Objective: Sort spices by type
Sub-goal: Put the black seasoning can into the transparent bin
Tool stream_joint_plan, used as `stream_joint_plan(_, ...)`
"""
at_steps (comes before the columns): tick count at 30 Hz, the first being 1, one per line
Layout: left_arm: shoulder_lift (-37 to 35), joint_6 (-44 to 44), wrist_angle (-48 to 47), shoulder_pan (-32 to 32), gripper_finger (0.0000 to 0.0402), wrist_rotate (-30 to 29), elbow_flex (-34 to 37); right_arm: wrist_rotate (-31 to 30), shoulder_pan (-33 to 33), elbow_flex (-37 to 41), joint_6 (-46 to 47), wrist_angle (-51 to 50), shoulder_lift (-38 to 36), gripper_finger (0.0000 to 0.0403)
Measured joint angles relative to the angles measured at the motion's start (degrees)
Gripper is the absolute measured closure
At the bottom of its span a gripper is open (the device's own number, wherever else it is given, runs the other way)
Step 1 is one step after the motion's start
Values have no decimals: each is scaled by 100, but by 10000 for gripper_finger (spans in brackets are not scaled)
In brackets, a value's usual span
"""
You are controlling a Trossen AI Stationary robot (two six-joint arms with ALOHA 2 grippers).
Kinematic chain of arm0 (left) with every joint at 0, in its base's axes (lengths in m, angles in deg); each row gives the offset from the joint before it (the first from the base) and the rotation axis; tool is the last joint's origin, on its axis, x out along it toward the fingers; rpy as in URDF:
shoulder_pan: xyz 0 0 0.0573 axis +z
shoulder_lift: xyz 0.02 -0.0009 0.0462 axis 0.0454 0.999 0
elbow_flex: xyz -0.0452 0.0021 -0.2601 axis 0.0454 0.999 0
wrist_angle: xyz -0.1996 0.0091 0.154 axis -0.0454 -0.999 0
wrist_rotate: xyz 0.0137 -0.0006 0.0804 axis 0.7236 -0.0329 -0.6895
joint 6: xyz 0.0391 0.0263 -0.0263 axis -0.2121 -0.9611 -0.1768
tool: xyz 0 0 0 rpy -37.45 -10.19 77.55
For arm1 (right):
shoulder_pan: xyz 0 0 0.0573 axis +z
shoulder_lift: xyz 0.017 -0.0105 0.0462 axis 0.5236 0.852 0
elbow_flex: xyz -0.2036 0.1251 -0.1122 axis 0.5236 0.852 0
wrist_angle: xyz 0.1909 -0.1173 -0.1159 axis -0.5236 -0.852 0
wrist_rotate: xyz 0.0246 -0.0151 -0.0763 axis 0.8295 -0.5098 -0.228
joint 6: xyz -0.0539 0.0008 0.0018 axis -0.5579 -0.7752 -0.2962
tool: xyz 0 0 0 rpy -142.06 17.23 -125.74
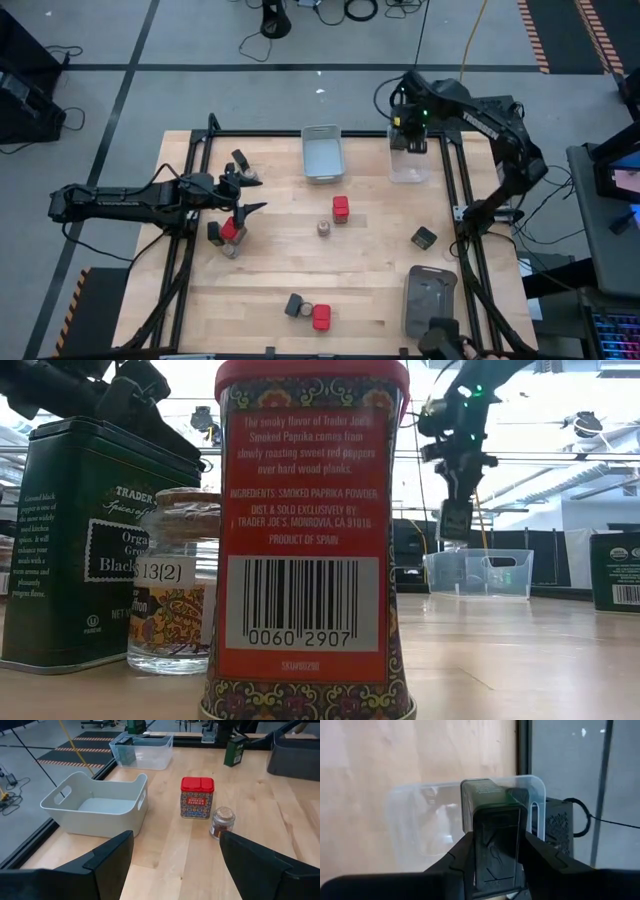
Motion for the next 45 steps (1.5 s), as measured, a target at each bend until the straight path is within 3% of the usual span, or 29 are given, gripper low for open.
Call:
stream_joint_plan(7,-1,19,-1,-1,100,-1,0,-154,5,464,-151,291,16,292)
stream_joint_plan(13,-1,23,1,-1,100,-1,0,-399,-9,465,-110,585,174,291)
stream_joint_plan(34,0,23,-6,-2,100,-1,0,-445,-11,467,-21,743,1117,291)
stream_joint_plan(45,0,23,-6,-1,100,-1,0,-449,-16,465,33,743,1230,291)
